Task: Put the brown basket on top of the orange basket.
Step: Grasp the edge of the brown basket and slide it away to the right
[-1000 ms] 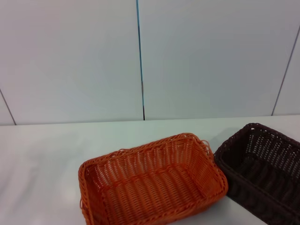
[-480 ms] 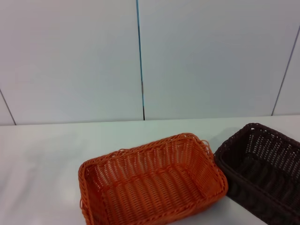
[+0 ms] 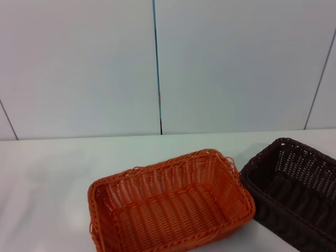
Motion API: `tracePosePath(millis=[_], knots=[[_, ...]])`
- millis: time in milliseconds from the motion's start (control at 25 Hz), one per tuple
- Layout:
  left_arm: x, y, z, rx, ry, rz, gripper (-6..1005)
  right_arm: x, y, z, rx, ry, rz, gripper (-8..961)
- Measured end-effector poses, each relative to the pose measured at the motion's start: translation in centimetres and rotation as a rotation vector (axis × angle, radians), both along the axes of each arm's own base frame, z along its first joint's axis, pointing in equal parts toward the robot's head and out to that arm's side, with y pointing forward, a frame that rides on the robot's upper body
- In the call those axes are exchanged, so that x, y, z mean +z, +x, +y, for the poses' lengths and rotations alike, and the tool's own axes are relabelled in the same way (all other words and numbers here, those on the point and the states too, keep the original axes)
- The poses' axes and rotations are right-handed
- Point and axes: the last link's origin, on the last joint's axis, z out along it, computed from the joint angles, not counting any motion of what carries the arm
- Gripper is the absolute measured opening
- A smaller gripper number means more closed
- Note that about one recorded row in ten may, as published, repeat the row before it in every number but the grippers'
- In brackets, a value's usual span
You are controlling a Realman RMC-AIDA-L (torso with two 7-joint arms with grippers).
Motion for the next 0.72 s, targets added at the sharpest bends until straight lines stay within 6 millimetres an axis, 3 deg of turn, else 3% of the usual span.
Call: tracePosePath(millis=[120,360,720], knots=[[0.0,0.0,0.0,0.0,0.002,-0.001,859,0.1,0.1,-0.1,-0.005,-0.001,0.0,731],[0.1,0.0,0.0,0.0,0.003,0.0,859,0.0,-0.2,0.0,-0.026,-0.011,0.013,579],[0.1,-0.1,-0.1,0.001,0.002,0.0,859,-0.1,-0.9,1.1,-0.07,-0.084,-0.035,512]])
